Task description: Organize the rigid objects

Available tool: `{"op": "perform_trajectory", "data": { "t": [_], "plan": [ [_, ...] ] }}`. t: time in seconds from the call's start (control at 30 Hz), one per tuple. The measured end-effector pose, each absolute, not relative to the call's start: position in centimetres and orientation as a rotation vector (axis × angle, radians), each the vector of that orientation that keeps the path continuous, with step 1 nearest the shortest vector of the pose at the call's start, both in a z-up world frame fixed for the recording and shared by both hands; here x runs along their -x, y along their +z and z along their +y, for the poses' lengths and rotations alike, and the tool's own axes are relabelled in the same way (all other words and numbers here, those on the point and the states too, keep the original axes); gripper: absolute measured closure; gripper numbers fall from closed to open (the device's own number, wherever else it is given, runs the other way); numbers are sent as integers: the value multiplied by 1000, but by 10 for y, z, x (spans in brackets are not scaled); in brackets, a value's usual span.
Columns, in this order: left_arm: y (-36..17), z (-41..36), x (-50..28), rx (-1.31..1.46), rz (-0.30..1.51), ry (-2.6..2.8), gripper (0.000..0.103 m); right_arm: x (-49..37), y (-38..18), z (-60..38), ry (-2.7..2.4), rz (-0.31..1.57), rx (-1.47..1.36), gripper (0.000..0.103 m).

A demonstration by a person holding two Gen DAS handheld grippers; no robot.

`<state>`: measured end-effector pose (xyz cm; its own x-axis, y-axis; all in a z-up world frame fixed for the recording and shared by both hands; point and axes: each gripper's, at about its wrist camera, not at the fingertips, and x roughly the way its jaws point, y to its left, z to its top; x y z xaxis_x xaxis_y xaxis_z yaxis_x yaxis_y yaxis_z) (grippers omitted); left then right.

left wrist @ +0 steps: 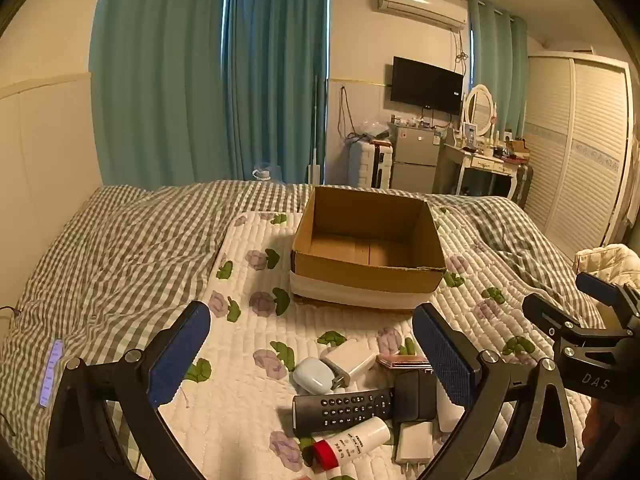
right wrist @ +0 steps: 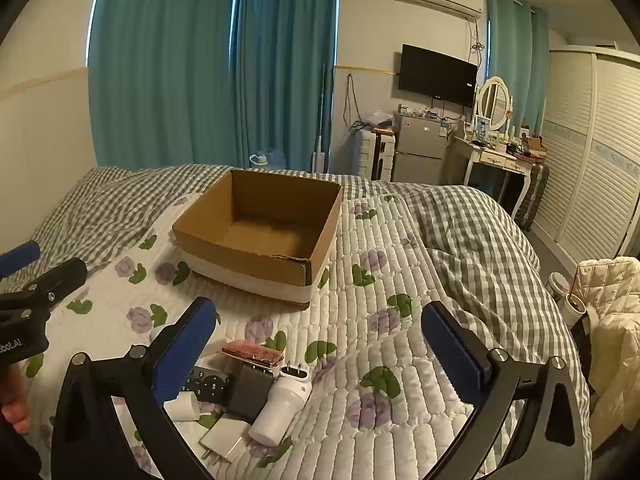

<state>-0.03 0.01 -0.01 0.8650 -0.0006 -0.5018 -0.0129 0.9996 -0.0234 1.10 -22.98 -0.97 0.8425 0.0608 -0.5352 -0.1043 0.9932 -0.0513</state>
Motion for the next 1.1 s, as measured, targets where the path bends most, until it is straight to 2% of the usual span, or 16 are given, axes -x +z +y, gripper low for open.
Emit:
{"op": "perform_trajectory", "data": {
  "t": [1.1],
  "plan": [
    [-2,0,1,29,522,18,0,-11,-18,-227,101,585,72,0]
  ]
}}
